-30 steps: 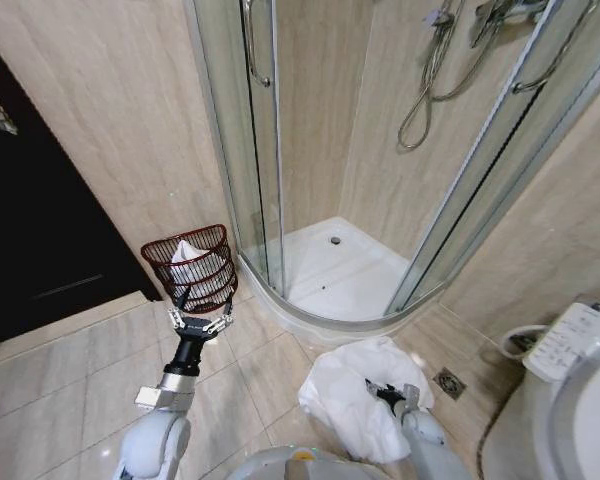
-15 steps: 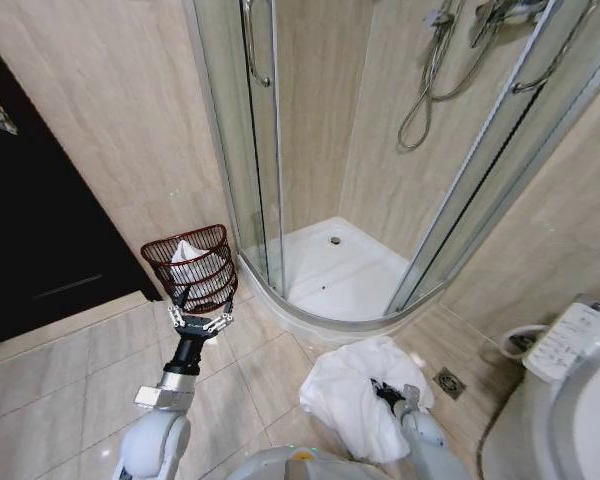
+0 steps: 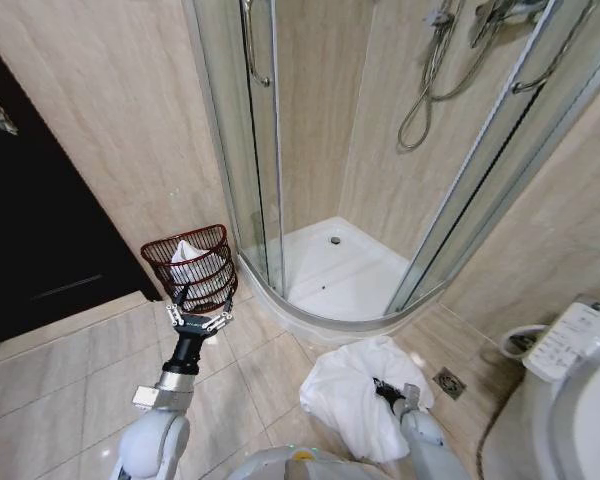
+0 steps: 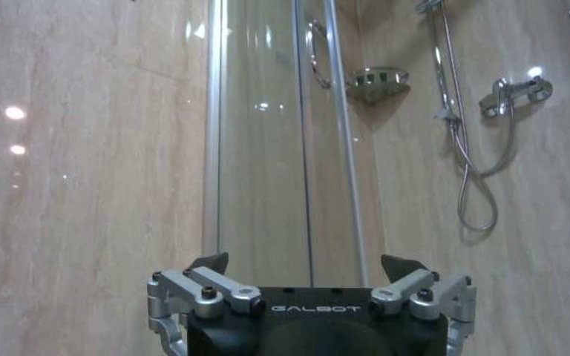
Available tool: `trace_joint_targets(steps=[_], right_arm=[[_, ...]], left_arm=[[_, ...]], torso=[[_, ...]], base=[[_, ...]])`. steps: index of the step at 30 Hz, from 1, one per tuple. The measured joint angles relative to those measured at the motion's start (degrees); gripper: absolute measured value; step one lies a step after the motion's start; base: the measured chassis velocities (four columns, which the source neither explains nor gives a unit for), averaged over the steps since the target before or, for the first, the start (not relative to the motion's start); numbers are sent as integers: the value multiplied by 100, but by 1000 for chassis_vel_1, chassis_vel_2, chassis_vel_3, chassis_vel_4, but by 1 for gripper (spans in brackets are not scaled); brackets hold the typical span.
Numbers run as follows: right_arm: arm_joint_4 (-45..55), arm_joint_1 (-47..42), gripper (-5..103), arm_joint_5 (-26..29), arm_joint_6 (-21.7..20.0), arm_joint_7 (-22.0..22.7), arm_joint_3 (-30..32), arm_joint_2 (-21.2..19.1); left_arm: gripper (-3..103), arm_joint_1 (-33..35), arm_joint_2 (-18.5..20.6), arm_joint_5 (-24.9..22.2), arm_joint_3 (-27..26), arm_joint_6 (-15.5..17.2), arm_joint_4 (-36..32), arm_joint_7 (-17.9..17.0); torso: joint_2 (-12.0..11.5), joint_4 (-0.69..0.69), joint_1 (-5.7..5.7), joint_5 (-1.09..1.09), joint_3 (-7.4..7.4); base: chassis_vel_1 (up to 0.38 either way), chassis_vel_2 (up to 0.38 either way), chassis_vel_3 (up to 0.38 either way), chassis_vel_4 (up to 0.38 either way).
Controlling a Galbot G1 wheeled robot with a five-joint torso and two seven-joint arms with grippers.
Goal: Discard the used towel into the hamper.
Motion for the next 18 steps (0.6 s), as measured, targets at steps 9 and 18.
trace_joint_targets(steps=[9,18], right_arm=[[2484,-1045,5,-113,428,651,38,112],[4572,-1979,5,-1254,1536,1165,384,276]], left_arm=[[100,-14,-34,-17,28,-47,-31,-2],[100,67,-31,-92,23,-175,-59,-7]], torso=[[1,0,0,-2,0],[1,0,0,-1,-1]], base=[[0,0,0,0],[0,0,0,0]])
